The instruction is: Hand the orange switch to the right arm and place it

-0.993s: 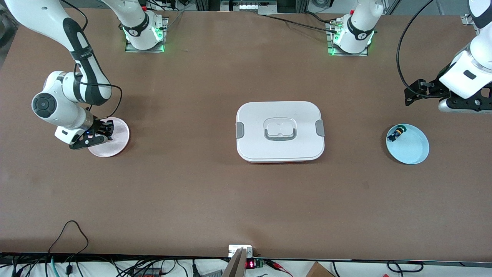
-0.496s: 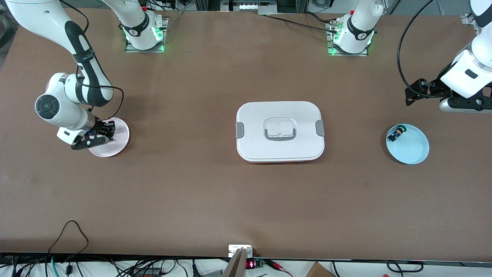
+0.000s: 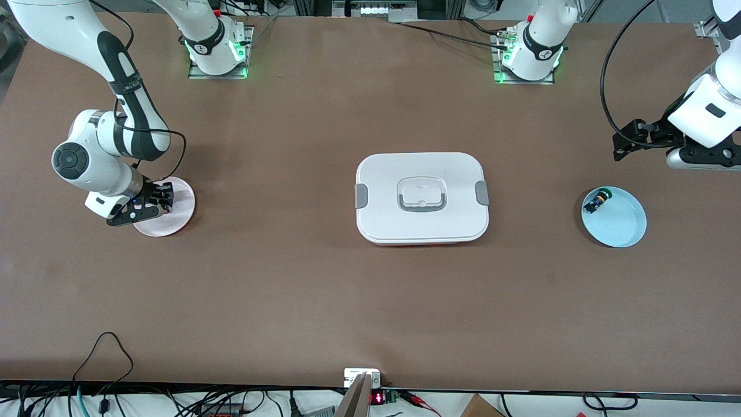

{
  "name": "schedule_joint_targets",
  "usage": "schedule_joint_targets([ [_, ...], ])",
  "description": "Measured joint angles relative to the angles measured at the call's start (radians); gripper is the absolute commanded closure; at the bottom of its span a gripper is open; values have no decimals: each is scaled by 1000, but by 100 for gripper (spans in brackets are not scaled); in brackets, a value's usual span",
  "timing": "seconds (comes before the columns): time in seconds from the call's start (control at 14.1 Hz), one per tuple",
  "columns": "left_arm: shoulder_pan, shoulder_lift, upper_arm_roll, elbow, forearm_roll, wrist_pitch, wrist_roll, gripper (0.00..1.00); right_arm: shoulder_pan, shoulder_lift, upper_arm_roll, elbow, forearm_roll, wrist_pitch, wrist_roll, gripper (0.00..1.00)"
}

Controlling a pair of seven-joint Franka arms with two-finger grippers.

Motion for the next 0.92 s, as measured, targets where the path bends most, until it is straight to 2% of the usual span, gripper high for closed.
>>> schedule_joint_targets([
  [0.14,0,1,0,0,0,0,0,0,1,-17,1,32,0,-33,0,0],
  [0.43,0,1,0,0,0,0,0,0,2,-90,6,196,0,-295,-2,0],
  [0.71,0,1,0,0,0,-4,0,0,8,-159,51,327,1,-443,-1,0],
  [0.92,0,2,0,0,0,-5,0,0,11,-209,81,409,34,-576,17,0],
])
